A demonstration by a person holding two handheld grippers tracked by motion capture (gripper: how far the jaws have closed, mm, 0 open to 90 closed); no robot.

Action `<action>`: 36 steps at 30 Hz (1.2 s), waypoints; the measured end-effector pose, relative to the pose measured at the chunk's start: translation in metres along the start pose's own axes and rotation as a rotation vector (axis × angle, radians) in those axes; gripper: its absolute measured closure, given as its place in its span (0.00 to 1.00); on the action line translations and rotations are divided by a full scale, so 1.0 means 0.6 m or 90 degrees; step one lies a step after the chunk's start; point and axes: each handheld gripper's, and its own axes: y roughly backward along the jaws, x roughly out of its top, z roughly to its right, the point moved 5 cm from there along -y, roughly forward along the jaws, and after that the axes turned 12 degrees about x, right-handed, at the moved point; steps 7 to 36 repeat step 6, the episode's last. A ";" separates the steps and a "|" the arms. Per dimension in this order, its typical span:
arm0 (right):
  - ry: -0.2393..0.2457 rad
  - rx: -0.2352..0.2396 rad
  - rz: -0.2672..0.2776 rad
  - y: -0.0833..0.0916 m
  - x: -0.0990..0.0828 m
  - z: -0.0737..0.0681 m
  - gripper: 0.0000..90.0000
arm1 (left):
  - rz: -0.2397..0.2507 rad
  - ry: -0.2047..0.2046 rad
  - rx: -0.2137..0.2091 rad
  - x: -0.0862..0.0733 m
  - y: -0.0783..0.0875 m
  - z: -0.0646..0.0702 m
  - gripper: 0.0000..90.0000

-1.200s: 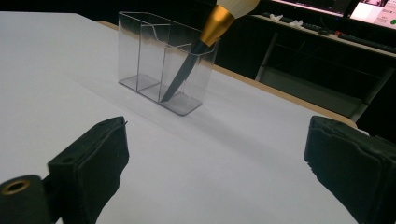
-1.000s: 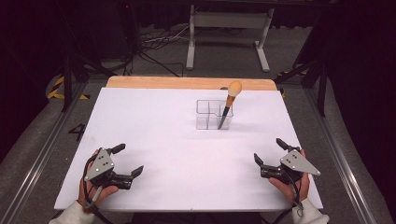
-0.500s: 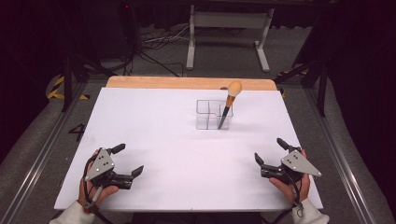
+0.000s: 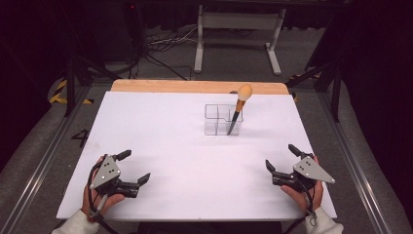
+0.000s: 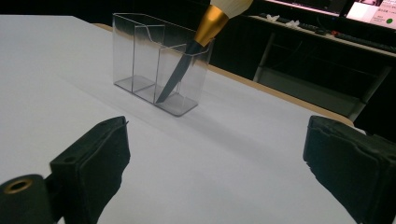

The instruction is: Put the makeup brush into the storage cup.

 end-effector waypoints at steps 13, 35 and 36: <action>-0.005 -0.002 0.006 0.001 0.000 0.002 0.09 | -0.002 0.002 -0.001 -0.001 -0.003 0.000 0.04; -0.005 -0.002 0.006 0.001 0.000 0.002 0.09 | -0.002 0.002 -0.001 -0.001 -0.003 0.000 0.04; -0.005 -0.002 0.006 0.001 0.000 0.002 0.09 | -0.002 0.002 -0.001 -0.001 -0.003 0.000 0.04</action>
